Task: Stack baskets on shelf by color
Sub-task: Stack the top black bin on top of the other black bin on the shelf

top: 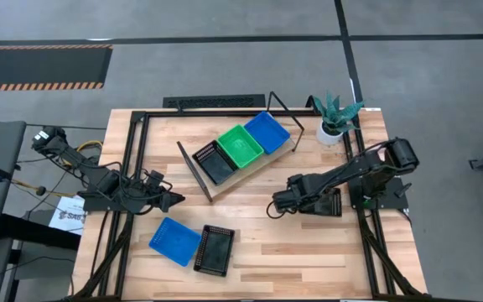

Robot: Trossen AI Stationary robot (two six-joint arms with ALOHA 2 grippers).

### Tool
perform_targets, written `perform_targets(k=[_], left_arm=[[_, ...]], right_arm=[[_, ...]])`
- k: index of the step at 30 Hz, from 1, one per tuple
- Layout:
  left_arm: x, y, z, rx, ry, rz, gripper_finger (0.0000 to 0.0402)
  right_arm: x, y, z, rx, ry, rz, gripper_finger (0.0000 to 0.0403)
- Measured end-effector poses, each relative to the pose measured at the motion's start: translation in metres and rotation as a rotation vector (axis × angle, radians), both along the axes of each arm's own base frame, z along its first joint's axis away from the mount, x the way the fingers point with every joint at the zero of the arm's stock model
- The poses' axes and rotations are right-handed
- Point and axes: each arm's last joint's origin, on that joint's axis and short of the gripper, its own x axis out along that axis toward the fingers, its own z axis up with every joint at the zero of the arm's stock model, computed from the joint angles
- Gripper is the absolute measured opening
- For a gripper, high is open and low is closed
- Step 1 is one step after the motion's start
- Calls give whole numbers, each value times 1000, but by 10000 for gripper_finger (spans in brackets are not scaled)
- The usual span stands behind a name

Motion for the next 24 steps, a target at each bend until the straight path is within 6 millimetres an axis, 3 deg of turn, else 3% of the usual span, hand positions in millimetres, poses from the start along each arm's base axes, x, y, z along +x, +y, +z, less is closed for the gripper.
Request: perform_targets(k=[5, 11, 18, 24], left_arm=[[0, 0, 0, 1, 0, 1, 130], [0, 1, 0, 13, -9, 22, 130], [0, 1, 0, 1, -8, 21, 130], [0, 0, 0, -9, -10, 26, 130]], right_arm=[[1, -4, 11, 26, -55, 62, 15], [0, 1, 36, 38, -193, 203, 6], [13, 11, 128, -32, -538, 647, 4], [31, 13, 209, -368, -706, 1241, 3]])
